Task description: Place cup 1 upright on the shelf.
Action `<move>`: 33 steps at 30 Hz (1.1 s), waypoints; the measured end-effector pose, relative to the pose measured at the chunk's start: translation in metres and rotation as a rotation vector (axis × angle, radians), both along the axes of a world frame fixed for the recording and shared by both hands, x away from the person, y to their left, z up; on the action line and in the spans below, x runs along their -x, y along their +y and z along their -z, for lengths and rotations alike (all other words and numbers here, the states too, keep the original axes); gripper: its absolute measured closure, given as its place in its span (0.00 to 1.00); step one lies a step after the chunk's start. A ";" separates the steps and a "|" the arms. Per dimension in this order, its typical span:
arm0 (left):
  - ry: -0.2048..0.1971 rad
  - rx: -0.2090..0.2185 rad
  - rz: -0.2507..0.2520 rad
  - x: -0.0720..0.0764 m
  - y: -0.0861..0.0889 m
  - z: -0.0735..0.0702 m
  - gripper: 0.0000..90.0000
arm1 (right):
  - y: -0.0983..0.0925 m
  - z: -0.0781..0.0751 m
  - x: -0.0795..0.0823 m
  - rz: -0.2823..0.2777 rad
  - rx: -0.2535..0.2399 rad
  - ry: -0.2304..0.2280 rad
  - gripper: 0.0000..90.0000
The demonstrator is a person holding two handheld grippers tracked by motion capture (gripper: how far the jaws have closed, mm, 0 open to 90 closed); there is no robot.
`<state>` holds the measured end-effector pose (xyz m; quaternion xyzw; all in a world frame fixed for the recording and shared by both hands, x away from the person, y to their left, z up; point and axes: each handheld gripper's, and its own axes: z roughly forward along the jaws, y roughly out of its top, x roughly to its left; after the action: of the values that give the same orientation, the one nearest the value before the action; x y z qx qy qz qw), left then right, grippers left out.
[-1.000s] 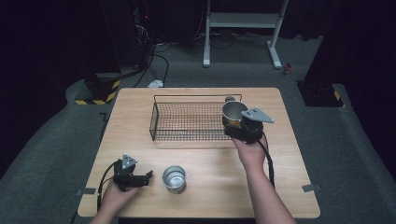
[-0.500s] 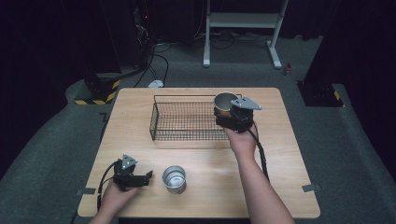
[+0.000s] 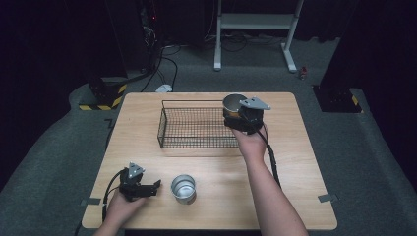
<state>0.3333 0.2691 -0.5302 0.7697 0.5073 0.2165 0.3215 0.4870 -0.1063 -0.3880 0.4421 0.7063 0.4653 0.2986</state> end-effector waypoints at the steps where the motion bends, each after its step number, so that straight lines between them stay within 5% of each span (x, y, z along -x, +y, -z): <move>1: 0.000 0.000 0.000 0.000 0.000 0.000 0.05 | 0.000 0.001 -0.001 0.003 0.001 0.003 0.16; 33: -0.001 0.002 0.000 0.000 0.000 0.000 0.05 | 0.019 0.051 -0.026 0.006 0.065 0.147 0.16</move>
<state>0.3333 0.2689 -0.5303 0.7692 0.5074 0.2162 0.3227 0.5131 -0.0869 -0.4386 0.4671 0.7397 0.4077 0.2616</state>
